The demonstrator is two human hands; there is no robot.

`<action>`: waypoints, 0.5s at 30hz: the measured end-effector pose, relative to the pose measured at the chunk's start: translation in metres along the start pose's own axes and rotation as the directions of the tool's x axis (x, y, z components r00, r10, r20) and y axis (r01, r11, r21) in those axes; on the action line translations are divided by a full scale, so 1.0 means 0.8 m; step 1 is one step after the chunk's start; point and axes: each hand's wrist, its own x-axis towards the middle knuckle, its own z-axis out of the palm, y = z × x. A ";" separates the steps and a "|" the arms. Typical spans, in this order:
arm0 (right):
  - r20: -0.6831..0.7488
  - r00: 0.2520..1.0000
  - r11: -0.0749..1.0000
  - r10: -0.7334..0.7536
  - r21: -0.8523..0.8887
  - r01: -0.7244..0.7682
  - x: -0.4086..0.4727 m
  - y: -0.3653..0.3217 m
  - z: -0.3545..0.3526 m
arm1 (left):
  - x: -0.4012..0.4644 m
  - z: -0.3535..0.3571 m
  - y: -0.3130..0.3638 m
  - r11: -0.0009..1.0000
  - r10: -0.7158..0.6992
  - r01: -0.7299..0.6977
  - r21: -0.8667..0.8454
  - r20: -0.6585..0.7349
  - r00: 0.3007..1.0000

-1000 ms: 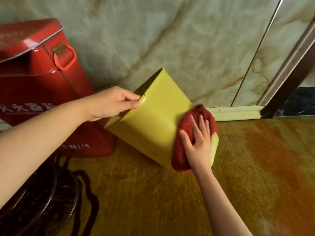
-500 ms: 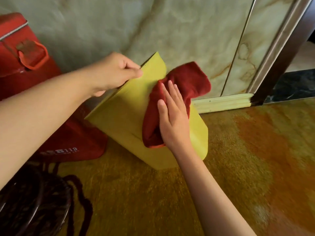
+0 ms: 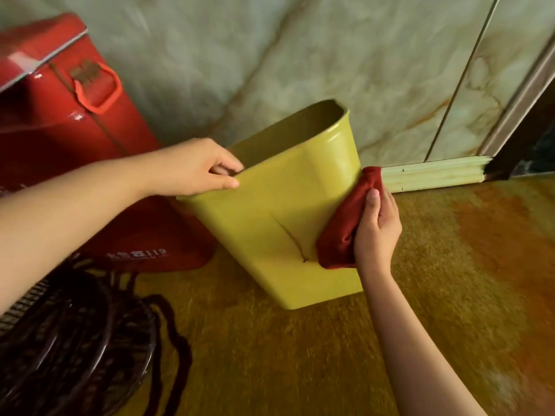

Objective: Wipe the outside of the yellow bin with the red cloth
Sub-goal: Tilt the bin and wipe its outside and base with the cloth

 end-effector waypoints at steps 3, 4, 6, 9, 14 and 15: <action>-0.125 0.992 0.999 0.000 0.054 0.007 -0.006 -0.025 0.013 | 0.007 0.005 0.004 0.999 0.015 -0.016 -0.042 -0.037 0.999; -0.166 0.985 0.996 -0.051 0.064 0.062 -0.012 -0.037 0.021 | 0.013 0.008 0.012 0.997 0.025 -0.027 -0.070 -0.036 0.999; -0.173 0.965 0.978 -0.196 0.037 0.205 -0.032 -0.061 0.048 | 0.025 0.012 0.027 0.993 0.053 -0.055 -0.101 -0.018 0.998; -0.046 0.963 0.949 -0.265 -0.187 0.252 -0.055 -0.069 0.089 | 0.039 0.010 0.038 0.993 0.105 -0.102 -0.067 0.034 0.994; 0.126 0.959 0.885 -0.256 -0.368 0.284 -0.054 0.003 0.100 | 0.042 -0.012 0.010 0.992 0.032 -0.020 -0.122 0.097 0.995; 0.140 0.963 0.881 -0.232 -0.390 0.269 -0.055 0.021 0.097 | 0.040 -0.013 0.004 0.988 -0.003 0.019 -0.151 0.104 0.995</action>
